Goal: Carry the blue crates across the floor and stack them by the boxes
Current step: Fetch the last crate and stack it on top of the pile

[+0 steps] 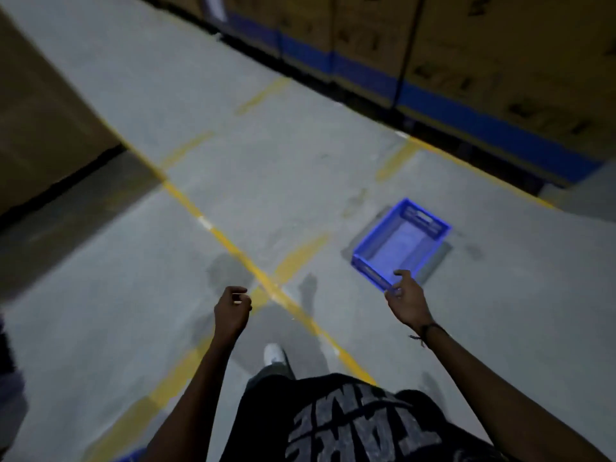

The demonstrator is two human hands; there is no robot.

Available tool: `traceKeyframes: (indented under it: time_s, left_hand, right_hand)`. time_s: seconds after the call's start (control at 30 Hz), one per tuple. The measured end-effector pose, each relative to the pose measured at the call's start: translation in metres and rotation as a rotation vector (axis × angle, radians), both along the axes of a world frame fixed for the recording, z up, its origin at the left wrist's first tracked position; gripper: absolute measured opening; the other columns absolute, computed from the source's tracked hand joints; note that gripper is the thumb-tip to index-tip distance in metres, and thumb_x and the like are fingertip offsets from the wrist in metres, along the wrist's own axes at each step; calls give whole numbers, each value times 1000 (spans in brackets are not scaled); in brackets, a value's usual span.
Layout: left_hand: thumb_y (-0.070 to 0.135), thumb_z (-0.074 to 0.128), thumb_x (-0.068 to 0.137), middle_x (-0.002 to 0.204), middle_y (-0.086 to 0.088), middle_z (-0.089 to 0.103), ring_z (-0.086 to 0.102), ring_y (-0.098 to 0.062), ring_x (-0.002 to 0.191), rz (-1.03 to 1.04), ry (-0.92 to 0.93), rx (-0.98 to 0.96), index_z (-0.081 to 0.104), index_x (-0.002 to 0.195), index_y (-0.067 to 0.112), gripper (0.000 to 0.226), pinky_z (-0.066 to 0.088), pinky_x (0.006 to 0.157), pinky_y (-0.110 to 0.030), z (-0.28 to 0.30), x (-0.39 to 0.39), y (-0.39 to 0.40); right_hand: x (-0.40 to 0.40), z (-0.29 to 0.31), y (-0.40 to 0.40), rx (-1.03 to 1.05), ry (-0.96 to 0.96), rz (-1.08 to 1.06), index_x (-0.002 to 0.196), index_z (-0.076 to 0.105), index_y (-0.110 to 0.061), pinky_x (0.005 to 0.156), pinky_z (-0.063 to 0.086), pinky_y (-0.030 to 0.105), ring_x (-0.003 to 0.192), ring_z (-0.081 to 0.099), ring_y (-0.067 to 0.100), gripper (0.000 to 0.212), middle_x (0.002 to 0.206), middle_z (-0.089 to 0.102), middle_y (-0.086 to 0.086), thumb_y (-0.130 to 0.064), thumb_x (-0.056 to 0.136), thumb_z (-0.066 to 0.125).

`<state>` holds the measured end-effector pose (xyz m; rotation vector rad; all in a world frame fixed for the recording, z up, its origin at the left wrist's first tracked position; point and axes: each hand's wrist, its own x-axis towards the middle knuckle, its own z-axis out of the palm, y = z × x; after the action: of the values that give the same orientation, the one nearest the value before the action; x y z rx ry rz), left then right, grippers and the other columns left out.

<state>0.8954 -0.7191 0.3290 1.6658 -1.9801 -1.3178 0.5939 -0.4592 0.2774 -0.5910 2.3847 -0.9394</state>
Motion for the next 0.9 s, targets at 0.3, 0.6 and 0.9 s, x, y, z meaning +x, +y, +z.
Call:
traceKeyframes:
  time_s: [0.3, 0.6, 0.9]
  left_hand:
    - [5, 59, 92, 84, -9, 68, 70, -21, 71, -407, 14, 34, 64, 105, 7, 14, 55, 70, -39, -12, -222, 29]
    - [26, 55, 73, 81, -10, 73, 73, -32, 80, -357, -5, 87, 67, 94, 17, 25, 59, 74, -51, -83, -373, 36]
    - [28, 51, 74, 95, -13, 73, 71, -32, 86, -271, -55, 108, 64, 102, 9, 36, 57, 79, -44, -82, -460, 49]
  right_hand:
    - [-84, -21, 114, -64, -37, -386, 129, 45, -19, 77, 52, 32, 81, 63, 21, 50, 99, 61, 8, -15, 85, 68]
    - [-256, -14, 117, -47, 17, -339, 129, 47, -13, 72, 46, 25, 75, 61, 18, 49, 98, 61, 11, -11, 85, 69]
    - [-390, -4, 93, 97, -20, -87, 132, 44, -13, 75, 44, 28, 72, 58, 15, 51, 104, 59, 11, -11, 86, 68]
